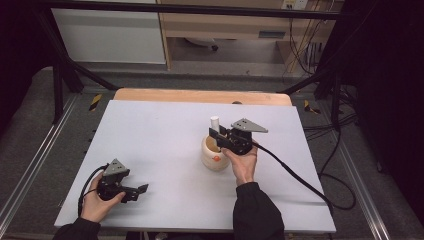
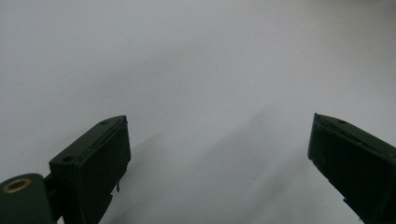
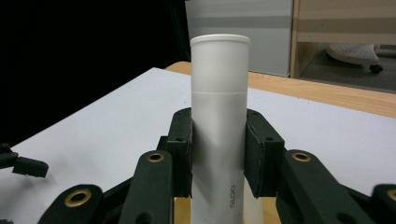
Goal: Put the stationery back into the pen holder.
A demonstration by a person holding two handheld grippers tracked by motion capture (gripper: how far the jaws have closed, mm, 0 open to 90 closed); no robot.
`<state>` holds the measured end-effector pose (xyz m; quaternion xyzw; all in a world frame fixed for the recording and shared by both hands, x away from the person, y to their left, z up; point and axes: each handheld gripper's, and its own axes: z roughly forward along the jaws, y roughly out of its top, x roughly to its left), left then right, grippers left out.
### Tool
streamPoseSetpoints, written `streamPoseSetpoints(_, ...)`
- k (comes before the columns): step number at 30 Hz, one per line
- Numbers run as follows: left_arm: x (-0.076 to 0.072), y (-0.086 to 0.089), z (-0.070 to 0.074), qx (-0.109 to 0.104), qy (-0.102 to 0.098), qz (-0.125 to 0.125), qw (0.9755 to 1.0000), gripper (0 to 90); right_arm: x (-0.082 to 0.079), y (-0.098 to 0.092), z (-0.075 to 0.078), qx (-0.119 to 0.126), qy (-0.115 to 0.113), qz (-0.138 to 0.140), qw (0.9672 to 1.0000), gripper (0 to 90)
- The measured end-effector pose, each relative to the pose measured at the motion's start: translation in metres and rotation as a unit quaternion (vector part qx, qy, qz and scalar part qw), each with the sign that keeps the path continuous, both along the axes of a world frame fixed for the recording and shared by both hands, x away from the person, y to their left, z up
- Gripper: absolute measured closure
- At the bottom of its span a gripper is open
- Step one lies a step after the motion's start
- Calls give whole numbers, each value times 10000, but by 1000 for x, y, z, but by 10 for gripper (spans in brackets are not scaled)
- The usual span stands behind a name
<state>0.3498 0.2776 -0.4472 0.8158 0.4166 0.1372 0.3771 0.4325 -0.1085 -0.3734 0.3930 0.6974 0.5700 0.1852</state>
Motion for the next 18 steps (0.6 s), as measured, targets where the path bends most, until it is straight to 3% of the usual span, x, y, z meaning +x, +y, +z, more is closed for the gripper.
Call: streamPoseSetpoints(18, 0, -1, 1, -8, -19, -26, 10000, 58, 0, 0, -27, 46, 243, -71, 9997, 671)
